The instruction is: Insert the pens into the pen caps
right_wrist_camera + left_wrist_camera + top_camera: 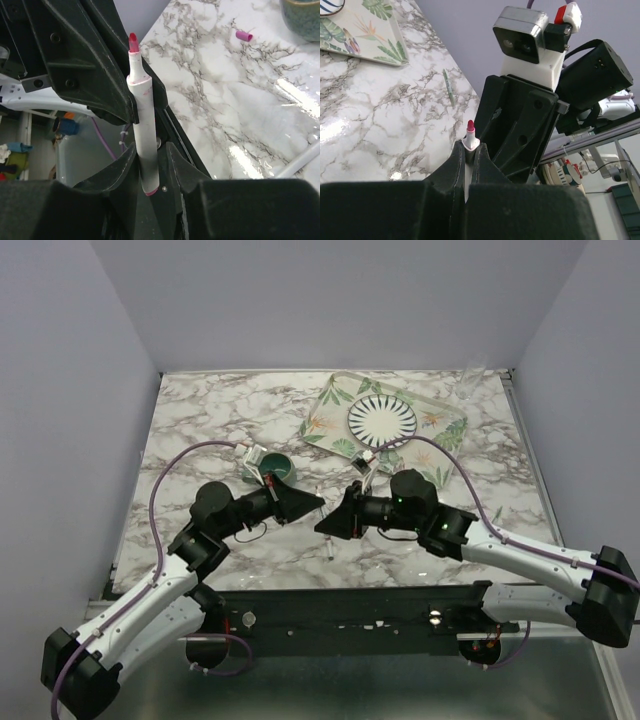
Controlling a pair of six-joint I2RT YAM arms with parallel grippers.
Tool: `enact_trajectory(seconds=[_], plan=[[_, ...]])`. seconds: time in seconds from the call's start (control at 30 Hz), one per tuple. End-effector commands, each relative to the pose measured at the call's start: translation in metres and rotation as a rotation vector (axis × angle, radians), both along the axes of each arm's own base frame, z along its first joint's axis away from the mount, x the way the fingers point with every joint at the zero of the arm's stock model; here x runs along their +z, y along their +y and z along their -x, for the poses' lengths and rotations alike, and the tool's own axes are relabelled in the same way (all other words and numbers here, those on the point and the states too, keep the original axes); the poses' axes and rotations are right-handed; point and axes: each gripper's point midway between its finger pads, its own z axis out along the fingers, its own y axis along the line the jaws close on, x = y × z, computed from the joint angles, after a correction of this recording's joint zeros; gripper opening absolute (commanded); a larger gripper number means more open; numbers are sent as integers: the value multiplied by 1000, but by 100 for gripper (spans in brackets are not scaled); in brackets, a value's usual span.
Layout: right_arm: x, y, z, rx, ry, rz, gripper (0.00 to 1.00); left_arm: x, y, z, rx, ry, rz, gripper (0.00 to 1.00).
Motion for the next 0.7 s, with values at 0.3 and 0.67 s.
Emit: enact_trajectory(seconds=[0.3, 0.67], plan=[[-9, -8, 13, 20, 16, -14, 1, 9, 2, -2, 26, -10, 27, 5], [-7, -36, -14, -205, -4, 65, 1, -8, 63, -37, 471, 187, -3, 81]])
